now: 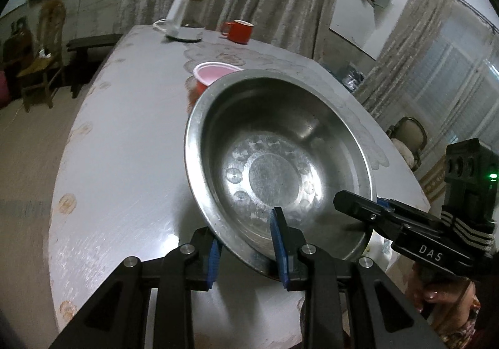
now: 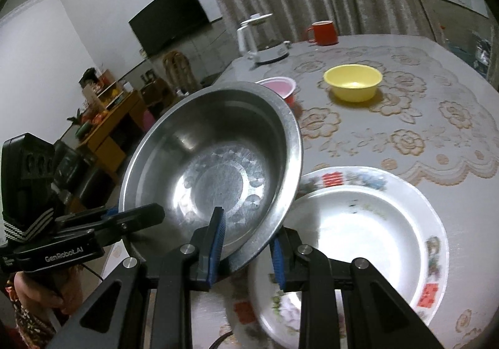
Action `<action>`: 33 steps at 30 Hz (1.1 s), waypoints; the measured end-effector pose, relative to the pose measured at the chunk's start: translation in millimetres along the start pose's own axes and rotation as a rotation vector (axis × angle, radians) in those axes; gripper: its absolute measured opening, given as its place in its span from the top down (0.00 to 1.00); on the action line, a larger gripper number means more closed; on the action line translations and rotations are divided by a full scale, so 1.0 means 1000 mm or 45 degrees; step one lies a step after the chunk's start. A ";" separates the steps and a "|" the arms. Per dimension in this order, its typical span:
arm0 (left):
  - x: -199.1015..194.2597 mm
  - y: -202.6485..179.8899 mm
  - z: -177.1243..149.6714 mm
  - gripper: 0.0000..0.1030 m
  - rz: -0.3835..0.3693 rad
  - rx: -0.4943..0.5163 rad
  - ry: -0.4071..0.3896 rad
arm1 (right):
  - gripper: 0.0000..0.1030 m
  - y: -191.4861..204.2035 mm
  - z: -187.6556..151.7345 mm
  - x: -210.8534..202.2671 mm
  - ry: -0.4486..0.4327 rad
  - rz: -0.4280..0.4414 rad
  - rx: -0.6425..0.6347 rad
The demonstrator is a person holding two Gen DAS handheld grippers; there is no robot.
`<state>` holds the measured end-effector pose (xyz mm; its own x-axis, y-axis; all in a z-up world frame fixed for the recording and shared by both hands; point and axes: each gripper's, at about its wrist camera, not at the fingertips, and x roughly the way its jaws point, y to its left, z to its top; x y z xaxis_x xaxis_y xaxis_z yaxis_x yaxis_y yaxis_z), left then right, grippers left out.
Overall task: Organize plates and bowls
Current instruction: 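Lift the steel bowl with both tools and carry it beside the plate stack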
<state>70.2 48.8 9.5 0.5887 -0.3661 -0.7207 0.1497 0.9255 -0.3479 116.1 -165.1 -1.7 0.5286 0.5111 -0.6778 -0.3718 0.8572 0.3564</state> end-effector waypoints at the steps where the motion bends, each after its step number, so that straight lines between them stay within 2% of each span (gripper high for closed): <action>1: -0.003 0.003 -0.003 0.72 0.004 -0.008 0.004 | 0.74 0.002 0.000 0.002 0.006 0.007 -0.003; 19: -0.012 0.063 -0.040 0.70 0.105 -0.177 0.086 | 0.74 0.053 -0.015 0.053 0.216 0.089 -0.138; 25: -0.007 0.072 -0.048 0.68 0.107 -0.208 0.113 | 0.72 0.058 -0.020 0.068 0.291 0.093 -0.144; 33: -0.007 0.073 -0.044 0.68 0.124 -0.201 0.112 | 0.65 0.065 -0.021 0.073 0.319 0.077 -0.169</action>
<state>41.6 114.3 -36.9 0.5214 -0.2889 -0.8029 -0.0354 0.9328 -0.3586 114.1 -73.8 -41.6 0.3033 0.5153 -0.8015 -0.5022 0.8013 0.3251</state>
